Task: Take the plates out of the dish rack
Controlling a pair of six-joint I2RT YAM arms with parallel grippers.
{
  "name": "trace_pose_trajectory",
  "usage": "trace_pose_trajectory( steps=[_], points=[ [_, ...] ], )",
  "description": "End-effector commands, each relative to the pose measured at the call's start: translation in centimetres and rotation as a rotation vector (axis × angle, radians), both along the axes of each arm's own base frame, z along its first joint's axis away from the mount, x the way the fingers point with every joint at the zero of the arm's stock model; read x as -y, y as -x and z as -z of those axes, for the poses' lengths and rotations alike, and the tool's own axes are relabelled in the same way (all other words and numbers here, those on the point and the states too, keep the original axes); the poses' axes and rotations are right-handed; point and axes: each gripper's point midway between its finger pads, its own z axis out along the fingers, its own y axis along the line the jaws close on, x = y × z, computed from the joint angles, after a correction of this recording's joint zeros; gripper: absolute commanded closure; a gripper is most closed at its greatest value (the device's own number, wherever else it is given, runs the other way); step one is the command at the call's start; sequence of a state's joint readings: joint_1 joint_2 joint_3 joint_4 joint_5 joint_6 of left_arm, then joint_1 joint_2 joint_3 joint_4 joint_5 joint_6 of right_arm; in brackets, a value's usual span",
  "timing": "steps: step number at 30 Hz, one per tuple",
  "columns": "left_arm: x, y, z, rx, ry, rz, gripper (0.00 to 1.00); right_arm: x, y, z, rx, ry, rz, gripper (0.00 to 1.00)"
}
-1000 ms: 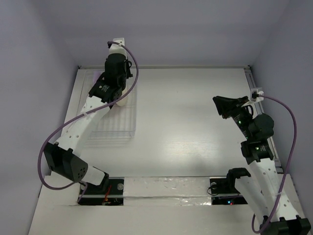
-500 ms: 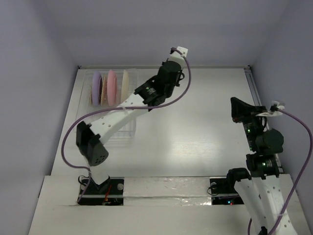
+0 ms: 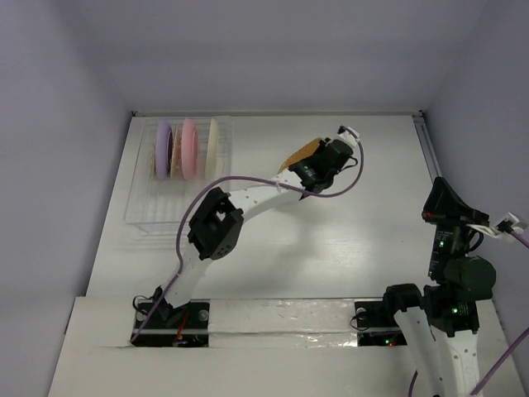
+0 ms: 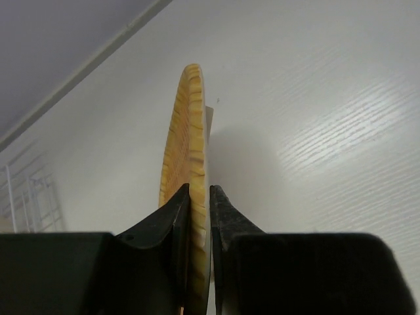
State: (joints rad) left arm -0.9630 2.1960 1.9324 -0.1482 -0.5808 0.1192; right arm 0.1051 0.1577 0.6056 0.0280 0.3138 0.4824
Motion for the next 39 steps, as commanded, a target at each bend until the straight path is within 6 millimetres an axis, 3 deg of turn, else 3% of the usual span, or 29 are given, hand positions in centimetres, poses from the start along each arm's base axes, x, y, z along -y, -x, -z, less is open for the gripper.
trace_pose_trajectory(
  steps=[1, 2, 5, 10, 13, 17, 22, 26, 28, 29, 32, 35, 36, 39],
  points=[
    [1.8, -0.4, -4.8, 0.151, 0.024, -0.009, 1.00, 1.2, 0.6, -0.2, 0.008, -0.039, 0.057, 0.87],
    [2.3, -0.1, -3.1, 0.144, -0.019, 0.000, 1.00, 1.4, 0.6, -0.2, 0.005, -0.044, 0.063, 0.87],
    [3.0, 0.6, -0.4, 0.130, -0.085, 0.021, 1.00, 1.4, 0.8, -0.2, 0.010, -0.048, 0.067, 0.87],
    [2.1, 0.7, 5.5, 0.086, -0.200, 0.019, 1.00, 1.2, 0.7, -0.3, 0.010, -0.040, 0.055, 0.87],
    [1.5, 1.0, 7.8, 0.062, -0.251, 0.021, 1.00, 1.0, 0.4, -0.2, 0.006, -0.034, 0.044, 0.87],
    [1.0, 1.1, 9.5, 0.020, -0.235, 0.017, 0.80, 0.9, 0.5, -0.3, 0.014, -0.034, 0.042, 0.86],
    [-0.3, 0.5, 10.8, -0.015, -0.214, -0.005, 0.69, 0.8, 0.5, -0.4, 0.017, -0.031, 0.035, 0.86],
    [-0.5, 0.6, 10.7, -0.016, -0.210, -0.011, 0.57, 0.7, 0.5, -0.5, 0.018, -0.025, 0.031, 0.85],
    [-0.5, 0.7, 9.9, -0.015, -0.181, -0.017, 0.49, 0.5, 0.2, -0.4, 0.012, -0.018, 0.020, 0.85],
    [-0.1, 0.6, 9.0, -0.001, -0.143, -0.020, 0.40, 0.3, 0.0, -0.4, 0.010, -0.014, 0.015, 0.84],
    [-0.2, -0.1, 5.1, 0.019, -0.030, -0.034, 0.22, -0.3, -0.9, -0.1, -0.020, 0.003, -0.010, 0.84],
    [0.2, -0.6, 0.1, 0.044, 0.094, -0.036, 0.16, -0.5, -1.3, -0.1, -0.032, 0.013, -0.021, 0.84],
    [-0.1, -0.7, -0.6, 0.033, 0.104, -0.034, 0.16, -0.6, -1.3, 0.0, -0.034, 0.015, -0.024, 0.84],
    [-0.8, -0.7, -7.0, 0.065, 0.246, -0.027, 0.16, -0.7, -1.3, 0.0, -0.030, 0.019, -0.030, 0.83]
  ],
)
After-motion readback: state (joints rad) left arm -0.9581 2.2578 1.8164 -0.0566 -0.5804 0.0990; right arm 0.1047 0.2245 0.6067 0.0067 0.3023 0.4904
